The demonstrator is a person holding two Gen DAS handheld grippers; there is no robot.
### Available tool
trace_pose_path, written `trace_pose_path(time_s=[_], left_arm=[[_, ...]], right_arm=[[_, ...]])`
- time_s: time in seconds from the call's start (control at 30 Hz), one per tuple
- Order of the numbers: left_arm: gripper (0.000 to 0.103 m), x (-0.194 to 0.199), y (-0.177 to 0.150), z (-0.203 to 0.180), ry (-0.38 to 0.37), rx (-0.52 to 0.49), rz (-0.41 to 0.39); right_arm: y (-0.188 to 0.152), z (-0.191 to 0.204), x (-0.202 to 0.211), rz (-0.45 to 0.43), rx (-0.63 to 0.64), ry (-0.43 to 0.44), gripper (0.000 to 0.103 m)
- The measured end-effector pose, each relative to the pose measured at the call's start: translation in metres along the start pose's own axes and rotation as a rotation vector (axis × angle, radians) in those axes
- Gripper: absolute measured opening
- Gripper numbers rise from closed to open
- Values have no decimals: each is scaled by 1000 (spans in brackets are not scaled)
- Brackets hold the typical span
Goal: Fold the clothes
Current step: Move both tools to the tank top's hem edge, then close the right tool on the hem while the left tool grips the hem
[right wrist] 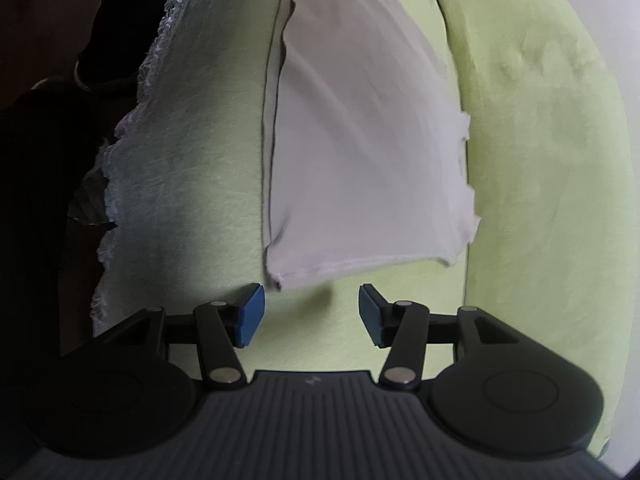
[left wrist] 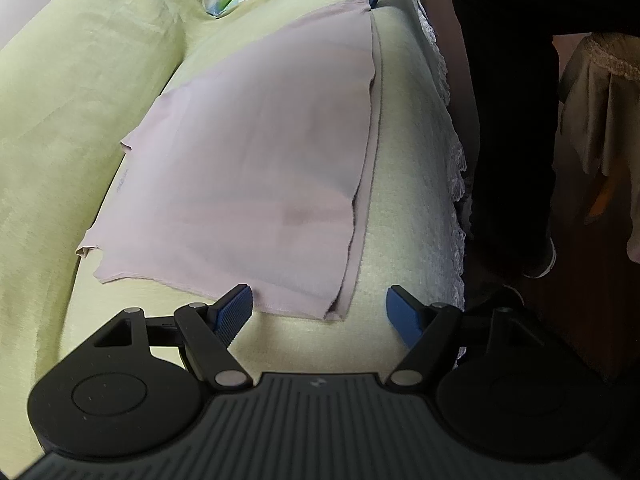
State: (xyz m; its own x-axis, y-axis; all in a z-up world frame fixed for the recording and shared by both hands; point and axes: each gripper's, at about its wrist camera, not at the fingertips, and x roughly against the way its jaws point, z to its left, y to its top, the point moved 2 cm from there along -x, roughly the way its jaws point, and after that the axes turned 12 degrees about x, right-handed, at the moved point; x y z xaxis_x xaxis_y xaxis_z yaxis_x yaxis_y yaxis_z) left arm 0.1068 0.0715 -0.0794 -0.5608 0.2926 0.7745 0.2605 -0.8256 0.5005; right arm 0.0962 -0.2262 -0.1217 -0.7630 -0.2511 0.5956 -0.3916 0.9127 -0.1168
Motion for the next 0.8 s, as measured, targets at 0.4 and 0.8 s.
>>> trace_pose_path(time_s=[0.4, 0.8], left_arm=[[74, 2, -2, 0, -1, -72, -17], [58, 4, -5, -11, 5, -330, -8]], right_arm=[[14, -7, -3, -55, 18, 3, 13], [11, -13, -3, -58, -38, 47, 3]])
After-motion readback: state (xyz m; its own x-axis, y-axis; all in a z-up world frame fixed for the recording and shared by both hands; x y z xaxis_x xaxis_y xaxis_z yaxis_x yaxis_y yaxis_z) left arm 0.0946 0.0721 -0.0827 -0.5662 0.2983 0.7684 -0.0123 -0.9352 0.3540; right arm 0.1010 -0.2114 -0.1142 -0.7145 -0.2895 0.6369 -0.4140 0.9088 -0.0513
